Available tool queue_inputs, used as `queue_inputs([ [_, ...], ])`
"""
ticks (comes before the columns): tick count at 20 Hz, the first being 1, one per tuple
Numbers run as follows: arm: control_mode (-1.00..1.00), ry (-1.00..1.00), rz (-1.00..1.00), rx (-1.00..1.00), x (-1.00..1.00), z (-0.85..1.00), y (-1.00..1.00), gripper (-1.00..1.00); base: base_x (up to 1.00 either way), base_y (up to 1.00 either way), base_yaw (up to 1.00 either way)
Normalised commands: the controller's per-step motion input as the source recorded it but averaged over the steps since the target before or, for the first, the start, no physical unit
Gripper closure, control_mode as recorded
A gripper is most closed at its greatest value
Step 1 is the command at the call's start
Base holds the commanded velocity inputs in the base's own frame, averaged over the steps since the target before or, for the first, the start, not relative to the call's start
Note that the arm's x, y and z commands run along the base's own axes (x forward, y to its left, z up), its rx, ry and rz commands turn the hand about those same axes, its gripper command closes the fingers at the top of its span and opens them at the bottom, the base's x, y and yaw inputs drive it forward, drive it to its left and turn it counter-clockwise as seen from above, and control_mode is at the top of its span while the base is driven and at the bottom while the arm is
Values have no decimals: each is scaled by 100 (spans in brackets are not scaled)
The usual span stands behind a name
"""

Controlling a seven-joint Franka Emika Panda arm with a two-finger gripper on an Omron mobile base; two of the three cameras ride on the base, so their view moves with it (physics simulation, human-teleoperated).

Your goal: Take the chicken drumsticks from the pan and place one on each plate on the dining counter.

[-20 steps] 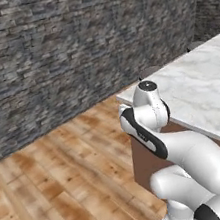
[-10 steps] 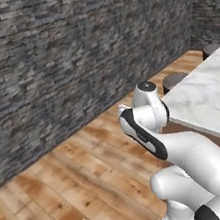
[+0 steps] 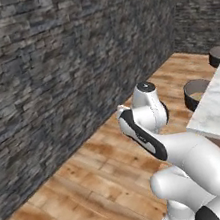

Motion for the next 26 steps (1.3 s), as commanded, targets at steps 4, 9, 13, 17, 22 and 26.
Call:
queue_inputs([
  [4,100,0,0,0,0,0,0,100,85,65,-39],
  [9,100,0,0,0,0,0,0,100,91,52,-51],
  [13,100,0,0,0,0,0,0,100,91,52,-51],
  [17,100,0,0,0,0,0,0,100,91,51,-52],
  [22,100,0,0,0,0,0,0,100,90,50,-53],
  [26,100,0,0,0,0,0,0,100,91,50,-53],
])
